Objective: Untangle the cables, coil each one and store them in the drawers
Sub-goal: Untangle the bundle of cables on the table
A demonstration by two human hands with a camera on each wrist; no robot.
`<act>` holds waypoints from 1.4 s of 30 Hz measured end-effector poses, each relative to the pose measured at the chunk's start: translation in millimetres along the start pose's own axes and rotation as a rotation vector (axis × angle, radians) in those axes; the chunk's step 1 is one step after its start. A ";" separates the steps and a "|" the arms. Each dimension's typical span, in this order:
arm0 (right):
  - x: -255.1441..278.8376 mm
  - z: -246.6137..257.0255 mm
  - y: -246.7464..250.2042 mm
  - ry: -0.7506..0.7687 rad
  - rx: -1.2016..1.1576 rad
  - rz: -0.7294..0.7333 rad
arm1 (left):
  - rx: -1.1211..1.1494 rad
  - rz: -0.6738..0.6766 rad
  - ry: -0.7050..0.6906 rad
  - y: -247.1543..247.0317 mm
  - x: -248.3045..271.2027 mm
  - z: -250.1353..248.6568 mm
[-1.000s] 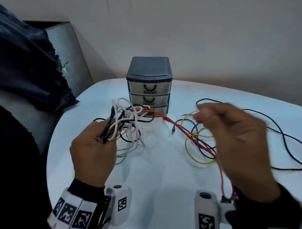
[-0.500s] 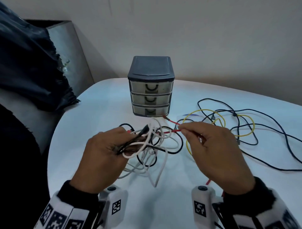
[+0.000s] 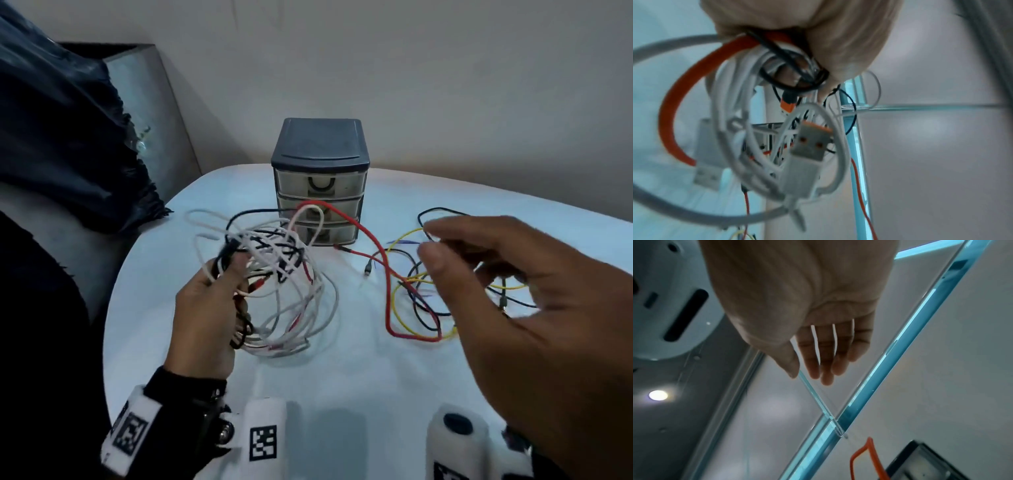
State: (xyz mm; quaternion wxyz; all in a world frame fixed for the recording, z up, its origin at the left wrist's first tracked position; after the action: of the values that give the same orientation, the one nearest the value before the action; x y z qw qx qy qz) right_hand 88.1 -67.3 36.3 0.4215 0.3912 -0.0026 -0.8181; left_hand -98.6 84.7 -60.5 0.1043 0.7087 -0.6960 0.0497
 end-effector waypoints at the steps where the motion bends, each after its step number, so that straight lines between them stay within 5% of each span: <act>1: 2.2 1.5 -2.0 -0.009 -0.031 0.031 | 0.103 0.039 0.050 1.2 -2.2 1.1; 7: 19.3 -63.5 -35.6 -0.482 0.066 0.454 | 0.528 0.441 0.309 1.3 -3.7 8.9; 10: 23.3 -89.2 -52.4 -0.723 -0.164 0.346 | 0.584 0.579 0.334 -7.3 9.7 4.8; 14: 13.4 -87.9 -67.3 -1.073 -0.812 0.155 | 0.596 0.689 0.392 -19.6 15.7 9.7; 24: 6.4 -83.0 -44.0 -0.834 -1.037 0.070 | 0.621 0.282 0.428 -11.3 -9.1 21.0; 36: 0.7 -75.5 -35.3 -0.598 -0.638 0.016 | 0.525 0.218 0.297 -10.4 -16.0 23.7; 40: 20.4 -75.3 -59.3 -0.665 -0.526 0.391 | 0.617 0.147 0.312 0.2 -29.0 28.5; 42: 31.4 -75.5 -68.7 -0.564 -0.199 0.695 | 0.641 0.109 0.302 3.9 -33.6 28.7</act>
State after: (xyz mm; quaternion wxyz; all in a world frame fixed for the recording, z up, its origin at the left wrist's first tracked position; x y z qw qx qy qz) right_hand 78.7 -20.1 -59.0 0.6893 0.0869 -0.1696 -0.6989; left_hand -105.5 111.3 -95.3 -0.0244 0.6518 -0.6587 0.3751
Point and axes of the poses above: each hand's wrist, its own x-axis away from the middle knuckle, its own y-axis out of the back of the hand, z = x × y, the point moved 1 cm from there along -x, towards the middle knuckle, and after that the axes turned 14 degrees about -x, right-handed, at the moved point
